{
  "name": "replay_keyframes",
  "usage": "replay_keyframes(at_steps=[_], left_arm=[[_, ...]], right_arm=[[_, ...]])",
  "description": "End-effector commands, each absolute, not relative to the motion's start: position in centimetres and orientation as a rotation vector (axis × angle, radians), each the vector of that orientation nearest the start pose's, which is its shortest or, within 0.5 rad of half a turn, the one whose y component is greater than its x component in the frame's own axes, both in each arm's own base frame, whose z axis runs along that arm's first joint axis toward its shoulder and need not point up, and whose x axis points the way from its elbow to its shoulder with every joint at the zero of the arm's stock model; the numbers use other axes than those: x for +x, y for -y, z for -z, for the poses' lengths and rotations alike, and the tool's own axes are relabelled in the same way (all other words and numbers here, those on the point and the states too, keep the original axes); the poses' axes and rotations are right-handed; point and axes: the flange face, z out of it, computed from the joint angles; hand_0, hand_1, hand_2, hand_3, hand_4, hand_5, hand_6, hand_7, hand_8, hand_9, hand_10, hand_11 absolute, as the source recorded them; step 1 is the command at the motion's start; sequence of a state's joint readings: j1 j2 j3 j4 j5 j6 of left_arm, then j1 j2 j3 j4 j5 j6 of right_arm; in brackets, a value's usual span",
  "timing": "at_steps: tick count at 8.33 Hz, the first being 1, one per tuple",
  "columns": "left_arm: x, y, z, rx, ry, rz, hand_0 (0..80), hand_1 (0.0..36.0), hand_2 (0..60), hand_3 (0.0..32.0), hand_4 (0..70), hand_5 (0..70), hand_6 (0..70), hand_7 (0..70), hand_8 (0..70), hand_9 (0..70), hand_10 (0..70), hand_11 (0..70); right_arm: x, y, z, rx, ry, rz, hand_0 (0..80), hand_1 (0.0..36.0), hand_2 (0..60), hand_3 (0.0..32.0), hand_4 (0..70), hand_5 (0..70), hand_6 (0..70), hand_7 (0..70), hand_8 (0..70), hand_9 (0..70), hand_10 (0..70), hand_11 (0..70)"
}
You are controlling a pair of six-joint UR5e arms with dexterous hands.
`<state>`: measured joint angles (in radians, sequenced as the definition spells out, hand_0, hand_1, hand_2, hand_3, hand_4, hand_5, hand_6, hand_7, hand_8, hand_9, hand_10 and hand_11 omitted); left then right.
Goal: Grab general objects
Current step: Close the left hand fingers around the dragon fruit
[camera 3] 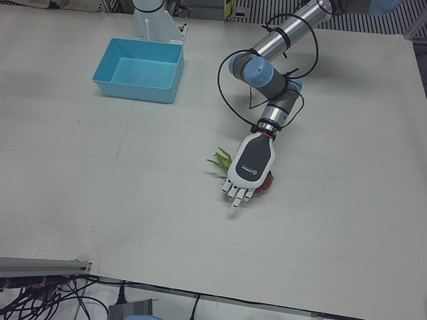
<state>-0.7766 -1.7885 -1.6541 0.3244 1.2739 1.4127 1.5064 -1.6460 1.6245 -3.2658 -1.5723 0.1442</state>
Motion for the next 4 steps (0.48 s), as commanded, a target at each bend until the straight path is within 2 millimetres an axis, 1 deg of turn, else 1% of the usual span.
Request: replay_keyframes(at_steps=[1, 2, 3, 4], left_arm=[[28.09, 50.85, -55.96, 0.752, -1.467, 0.982, 80.0, 36.0, 60.0, 0.0, 12.7, 70.0, 51.0, 70.0, 13.3, 19.3, 70.0, 70.0], [28.0, 50.89, -55.81, 0.754, -1.47, 0.983, 80.0, 36.0, 60.0, 0.0, 15.2, 70.0, 62.2, 70.0, 30.2, 35.7, 70.0, 70.0], [27.94, 50.91, -55.74, 0.759, -1.47, 0.988, 80.0, 36.0, 60.0, 0.0, 21.9, 70.0, 70.0, 70.0, 60.1, 70.0, 70.0, 70.0], [27.97, 50.96, -55.59, 0.76, -1.474, 0.99, 80.0, 36.0, 60.0, 0.0, 28.6, 70.0, 70.0, 70.0, 70.0, 70.0, 70.0, 70.0]], right_arm=[[10.43, 45.19, -70.78, 0.212, -2.005, 2.332, 0.0, 0.0, 0.0, 0.0, 0.0, 0.0, 0.0, 0.0, 0.0, 0.0, 0.0, 0.0], [10.44, 45.19, -70.78, 0.21, -2.004, 2.331, 0.0, 0.0, 0.0, 0.0, 0.0, 0.0, 0.0, 0.0, 0.0, 0.0, 0.0, 0.0], [10.43, 45.19, -70.78, 0.212, -2.005, 2.332, 0.0, 0.0, 0.0, 0.0, 0.0, 0.0, 0.0, 0.0, 0.0, 0.0, 0.0, 0.0], [10.43, 45.19, -70.78, 0.212, -2.005, 2.332, 0.0, 0.0, 0.0, 0.0, 0.0, 0.0, 0.0, 0.0, 0.0, 0.0, 0.0, 0.0]])
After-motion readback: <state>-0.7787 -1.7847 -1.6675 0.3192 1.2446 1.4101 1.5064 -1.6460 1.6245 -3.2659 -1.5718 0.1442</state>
